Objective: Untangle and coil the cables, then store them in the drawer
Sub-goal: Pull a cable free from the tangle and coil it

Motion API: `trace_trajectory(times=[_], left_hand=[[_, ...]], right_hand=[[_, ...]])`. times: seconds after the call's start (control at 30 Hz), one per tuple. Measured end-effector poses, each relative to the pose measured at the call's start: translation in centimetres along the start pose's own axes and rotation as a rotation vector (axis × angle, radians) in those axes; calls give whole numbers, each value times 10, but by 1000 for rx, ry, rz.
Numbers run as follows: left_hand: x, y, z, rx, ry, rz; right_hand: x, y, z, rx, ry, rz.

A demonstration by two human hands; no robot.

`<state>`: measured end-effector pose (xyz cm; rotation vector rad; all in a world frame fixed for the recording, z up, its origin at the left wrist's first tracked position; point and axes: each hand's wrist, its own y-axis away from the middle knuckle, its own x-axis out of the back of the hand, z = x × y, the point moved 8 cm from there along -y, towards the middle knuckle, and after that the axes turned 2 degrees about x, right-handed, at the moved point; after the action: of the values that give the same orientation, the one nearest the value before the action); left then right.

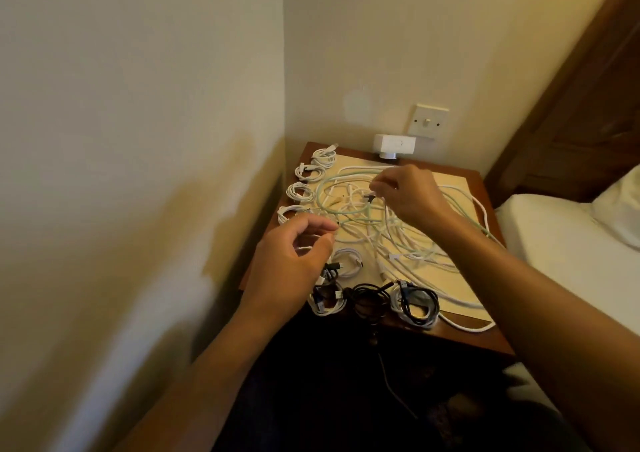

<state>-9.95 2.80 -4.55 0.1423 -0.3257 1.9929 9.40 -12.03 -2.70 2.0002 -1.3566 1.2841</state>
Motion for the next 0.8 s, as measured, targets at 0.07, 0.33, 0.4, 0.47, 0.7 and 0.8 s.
trace_trajectory(times=[0.07, 0.33, 0.4, 0.47, 0.7, 0.8], left_hand=[[5, -11, 22, -51, -15, 10], [9, -52, 125, -266, -171, 108], [12, -60, 166, -390, -226, 183], [8, -63, 214, -533, -294, 208], [-44, -49, 336, -716, -293, -106], [-35, -52, 347, -633, -212, -103]], right_hand=[[39, -3, -12, 40, -38, 66], [201, 23, -76, 243, 36, 283], [236, 37, -94, 303, 49, 317], [268, 56, -114, 367, 72, 362], [372, 138, -174, 580, 195, 608], [409, 173, -164, 570, 231, 717]])
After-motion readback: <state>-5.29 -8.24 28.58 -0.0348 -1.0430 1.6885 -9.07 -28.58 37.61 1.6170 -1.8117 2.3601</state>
